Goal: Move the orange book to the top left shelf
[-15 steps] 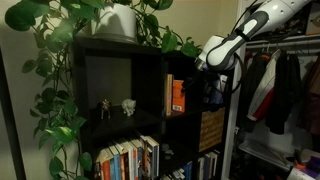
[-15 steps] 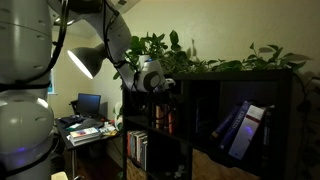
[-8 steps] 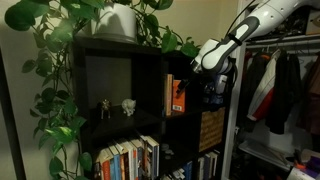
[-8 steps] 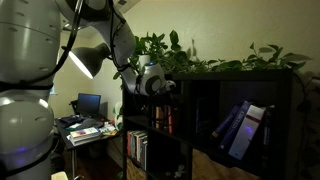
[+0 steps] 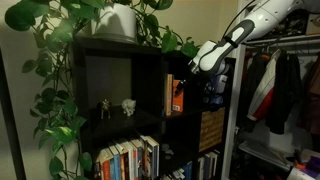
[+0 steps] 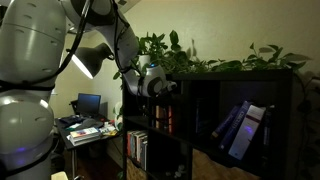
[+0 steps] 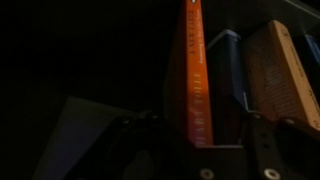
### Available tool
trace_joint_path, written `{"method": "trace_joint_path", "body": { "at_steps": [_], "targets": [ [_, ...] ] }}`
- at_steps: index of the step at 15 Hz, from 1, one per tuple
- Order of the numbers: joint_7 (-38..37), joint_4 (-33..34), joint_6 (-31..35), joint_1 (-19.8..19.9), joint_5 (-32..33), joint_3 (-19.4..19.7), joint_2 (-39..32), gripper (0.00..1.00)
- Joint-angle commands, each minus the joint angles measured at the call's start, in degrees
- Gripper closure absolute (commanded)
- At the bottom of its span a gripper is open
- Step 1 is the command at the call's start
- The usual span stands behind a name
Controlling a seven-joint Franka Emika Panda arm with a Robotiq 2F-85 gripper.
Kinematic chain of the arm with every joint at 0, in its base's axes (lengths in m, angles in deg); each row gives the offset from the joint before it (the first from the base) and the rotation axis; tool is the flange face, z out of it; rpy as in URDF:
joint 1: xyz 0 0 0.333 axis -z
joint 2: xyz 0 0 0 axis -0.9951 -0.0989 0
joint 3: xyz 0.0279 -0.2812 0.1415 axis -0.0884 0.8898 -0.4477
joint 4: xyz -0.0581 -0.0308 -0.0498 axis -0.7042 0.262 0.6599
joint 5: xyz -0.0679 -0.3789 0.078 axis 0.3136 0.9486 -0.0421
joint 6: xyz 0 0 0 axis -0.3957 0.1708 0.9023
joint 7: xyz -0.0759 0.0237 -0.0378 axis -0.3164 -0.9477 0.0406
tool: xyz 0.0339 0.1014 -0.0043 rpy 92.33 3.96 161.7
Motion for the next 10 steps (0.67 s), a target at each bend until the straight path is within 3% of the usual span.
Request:
{"method": "trace_joint_path", "body": {
  "at_steps": [1,4,6,10],
  "targets": [
    [2.4,-1.2,2.1,1.0,-0.2,-0.7,1.0,0.66],
    [4.2,-1.9,1.5,1.7,-1.6,-2.1,1.6,0.88],
    [4.6,-2.6,0.7,2.1,-2.4,-2.8,2.7,0.96],
    [6.4,-4.6,-1.3,3.9,-6.6,-5.3,5.4,0.92]
  ]
}}
